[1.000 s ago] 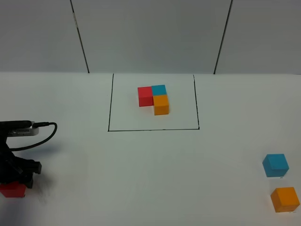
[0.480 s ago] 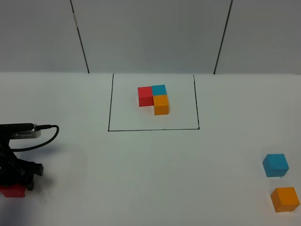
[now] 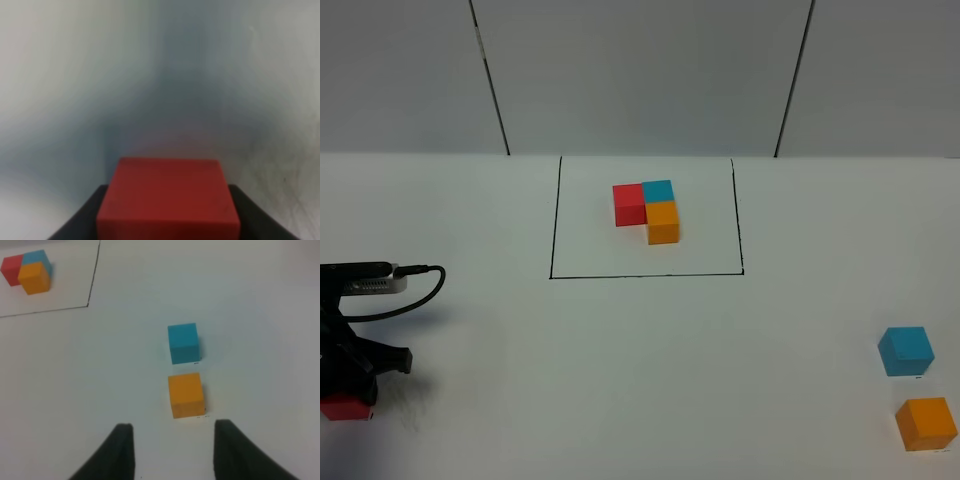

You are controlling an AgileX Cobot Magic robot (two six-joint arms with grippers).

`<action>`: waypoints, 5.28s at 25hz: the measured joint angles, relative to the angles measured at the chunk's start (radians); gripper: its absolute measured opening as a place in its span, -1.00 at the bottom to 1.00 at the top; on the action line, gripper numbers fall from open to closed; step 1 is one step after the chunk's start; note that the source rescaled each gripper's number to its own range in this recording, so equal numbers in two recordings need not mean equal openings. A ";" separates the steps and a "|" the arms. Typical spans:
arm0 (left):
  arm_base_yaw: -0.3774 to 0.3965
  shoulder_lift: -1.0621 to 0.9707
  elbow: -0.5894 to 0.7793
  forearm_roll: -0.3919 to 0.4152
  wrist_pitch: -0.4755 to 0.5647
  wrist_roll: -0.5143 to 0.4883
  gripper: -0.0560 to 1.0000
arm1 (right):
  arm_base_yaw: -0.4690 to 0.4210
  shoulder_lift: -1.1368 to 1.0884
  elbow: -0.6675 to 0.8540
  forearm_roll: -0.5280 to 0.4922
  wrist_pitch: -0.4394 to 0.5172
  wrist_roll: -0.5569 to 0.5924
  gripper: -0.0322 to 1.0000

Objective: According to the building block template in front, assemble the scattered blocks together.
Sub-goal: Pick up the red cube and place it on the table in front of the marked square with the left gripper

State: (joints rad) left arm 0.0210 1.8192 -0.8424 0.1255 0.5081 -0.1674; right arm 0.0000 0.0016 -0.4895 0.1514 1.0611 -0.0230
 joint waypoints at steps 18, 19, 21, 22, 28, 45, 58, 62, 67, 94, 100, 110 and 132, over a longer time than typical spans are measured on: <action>0.000 -0.054 -0.055 -0.012 0.112 0.006 -0.89 | 0.000 0.000 0.000 0.000 0.000 0.000 -0.94; 0.000 -0.067 -0.080 -0.019 0.139 0.019 -0.89 | 0.000 0.000 0.000 0.000 0.000 0.000 -0.94; 0.000 -0.083 -0.131 -0.036 0.222 0.078 -0.89 | 0.000 0.000 0.000 0.000 0.000 0.000 -0.94; 0.000 -0.089 -0.160 -0.050 0.270 0.121 -0.89 | 0.000 0.000 0.000 0.000 0.000 0.000 -0.94; 0.000 -0.092 -0.310 -0.160 0.504 0.387 -0.89 | 0.000 0.000 0.000 0.000 0.000 0.000 -0.94; -0.334 -0.088 -0.553 -0.210 0.499 0.977 -0.89 | 0.000 0.000 0.000 0.000 0.000 0.000 -0.94; -0.473 0.183 -0.933 -0.244 0.686 1.110 -0.89 | 0.000 0.000 0.000 0.000 0.000 0.000 -0.94; -0.518 0.258 -0.969 -0.236 0.686 1.112 -0.89 | 0.000 0.000 0.000 0.000 0.000 0.000 -0.94; -0.559 0.331 -0.969 -0.233 0.686 1.112 -0.89 | 0.000 0.000 0.000 0.000 0.000 0.000 -0.94; -0.568 0.503 -0.970 -0.158 0.483 1.127 -0.89 | 0.000 0.000 0.000 0.000 0.000 0.000 -0.94; -0.568 0.530 -0.970 -0.158 0.467 1.125 -0.89 | 0.000 0.000 0.000 0.000 0.000 0.000 -0.94; -0.568 0.530 -0.970 -0.167 0.468 1.116 -0.89 | 0.000 0.000 0.000 0.000 0.000 0.000 -0.94; -0.570 0.530 -0.970 -0.176 0.483 1.097 -0.83 | 0.000 0.000 0.000 0.000 0.000 0.000 -0.94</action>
State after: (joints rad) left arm -0.5487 2.3496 -1.8123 -0.0504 0.9909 0.9296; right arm 0.0000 0.0016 -0.4895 0.1514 1.0611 -0.0230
